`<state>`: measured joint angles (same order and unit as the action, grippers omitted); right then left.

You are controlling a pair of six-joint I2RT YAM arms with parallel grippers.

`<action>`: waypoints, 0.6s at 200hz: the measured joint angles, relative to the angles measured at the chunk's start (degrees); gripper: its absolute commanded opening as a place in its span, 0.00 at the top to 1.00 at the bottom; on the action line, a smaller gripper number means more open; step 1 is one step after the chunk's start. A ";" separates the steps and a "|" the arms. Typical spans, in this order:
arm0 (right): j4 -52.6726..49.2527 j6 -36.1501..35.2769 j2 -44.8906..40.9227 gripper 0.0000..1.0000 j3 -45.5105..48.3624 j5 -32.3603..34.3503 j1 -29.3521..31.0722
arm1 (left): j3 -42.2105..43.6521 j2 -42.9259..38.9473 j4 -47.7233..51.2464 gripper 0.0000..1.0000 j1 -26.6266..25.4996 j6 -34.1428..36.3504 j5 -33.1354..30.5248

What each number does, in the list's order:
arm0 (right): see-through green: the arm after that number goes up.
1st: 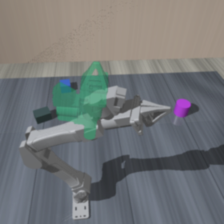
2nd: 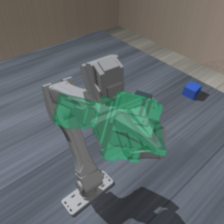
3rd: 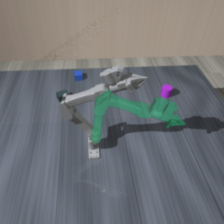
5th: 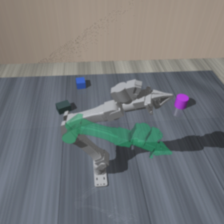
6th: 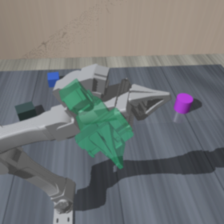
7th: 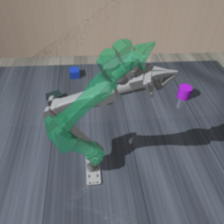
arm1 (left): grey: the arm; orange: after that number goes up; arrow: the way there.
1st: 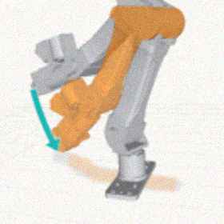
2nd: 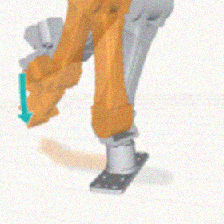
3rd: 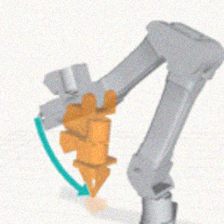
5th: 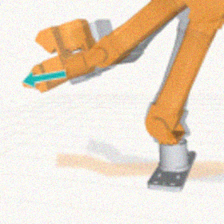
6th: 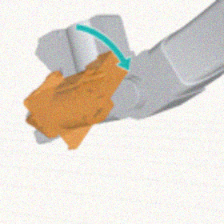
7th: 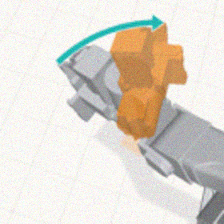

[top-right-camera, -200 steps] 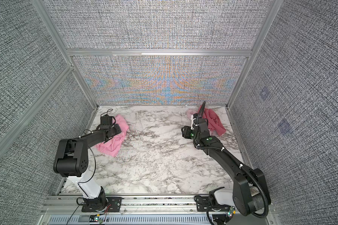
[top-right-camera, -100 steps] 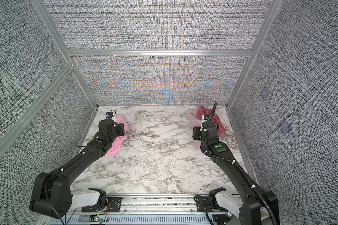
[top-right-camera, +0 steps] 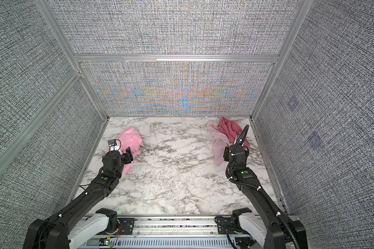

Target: Pick out a specific cloth from the pile

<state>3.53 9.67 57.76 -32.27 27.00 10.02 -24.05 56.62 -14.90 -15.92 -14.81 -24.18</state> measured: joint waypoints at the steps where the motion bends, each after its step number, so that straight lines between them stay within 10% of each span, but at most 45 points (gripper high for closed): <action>1: 0.09 -0.02 0.02 0.25 0.09 0.09 -0.02 | 0.09 -0.04 -0.02 0.25 0.00 0.02 -0.15; 51: 13.75 -0.79 4.81 0.16 7.63 4.57 -3.23 | 10.27 -2.89 -12.33 0.24 0.31 3.85 -11.74; 120: 35.43 -4.68 20.06 0.11 12.44 7.85 -3.39 | 14.05 10.34 -33.57 0.24 1.03 13.79 -12.37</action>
<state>38.96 4.99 77.82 -19.84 34.85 6.63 -10.00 66.96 -48.47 -14.90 -1.02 -36.56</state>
